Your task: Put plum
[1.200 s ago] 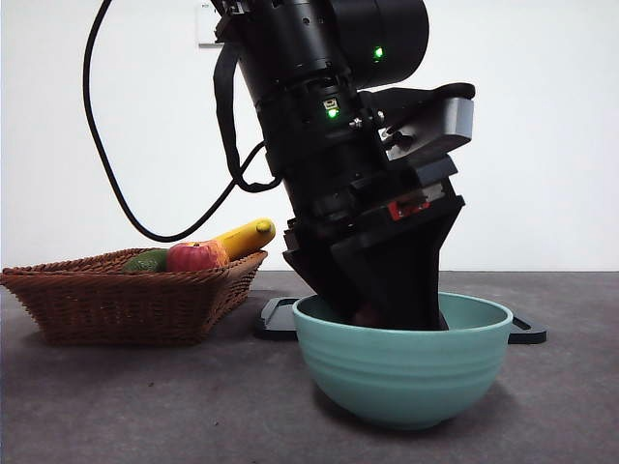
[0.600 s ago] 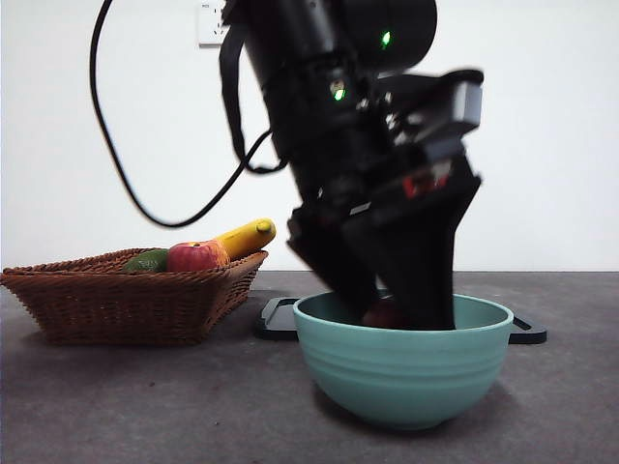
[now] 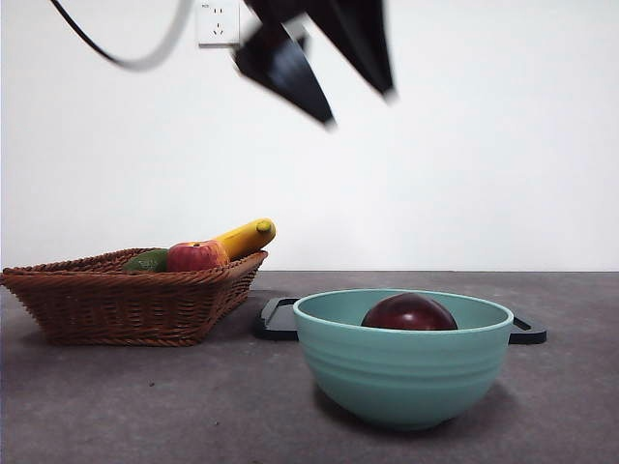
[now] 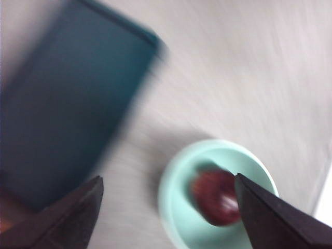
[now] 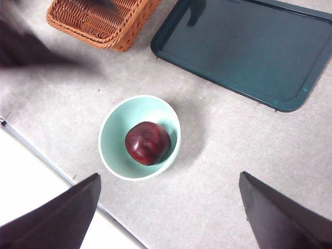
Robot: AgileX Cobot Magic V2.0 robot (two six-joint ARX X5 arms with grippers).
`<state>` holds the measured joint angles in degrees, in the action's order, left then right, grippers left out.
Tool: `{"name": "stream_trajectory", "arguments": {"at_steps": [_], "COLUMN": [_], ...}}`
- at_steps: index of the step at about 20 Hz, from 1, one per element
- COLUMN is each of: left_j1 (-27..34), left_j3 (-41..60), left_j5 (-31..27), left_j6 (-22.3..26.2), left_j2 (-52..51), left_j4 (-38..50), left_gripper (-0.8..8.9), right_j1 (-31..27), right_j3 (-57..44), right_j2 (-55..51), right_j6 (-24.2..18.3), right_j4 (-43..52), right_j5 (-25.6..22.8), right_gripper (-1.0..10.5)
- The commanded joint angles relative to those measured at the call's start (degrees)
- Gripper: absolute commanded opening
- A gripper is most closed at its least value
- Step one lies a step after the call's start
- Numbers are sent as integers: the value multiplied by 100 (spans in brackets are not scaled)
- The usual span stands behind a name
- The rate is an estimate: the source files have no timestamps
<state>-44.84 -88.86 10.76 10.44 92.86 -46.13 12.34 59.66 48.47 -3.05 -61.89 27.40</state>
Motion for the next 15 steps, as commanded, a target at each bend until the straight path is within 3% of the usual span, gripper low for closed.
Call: {"name": "stream_trajectory", "arguments": {"at_steps": [1, 9, 15], "left_j1": [415, 2122, 2420], "left_j3": [-140, 643, 2704], "left_j5": [304, 1226, 2068], "left_j6": [-260, -391, -407], "left_j2": [-420, -2074, -3386], "left_j4": [15, -516, -529], "left_gripper": [405, 404, 404], "right_j1": [20, 20, 20], "right_j3": [120, 120, 120], "right_j2": [50, 50, 55], "right_j6": [-48, -61, -59], "right_j4": [57, 74, 166], "right_j5": [22, 17, 20], "right_gripper": [427, 427, 427]}}
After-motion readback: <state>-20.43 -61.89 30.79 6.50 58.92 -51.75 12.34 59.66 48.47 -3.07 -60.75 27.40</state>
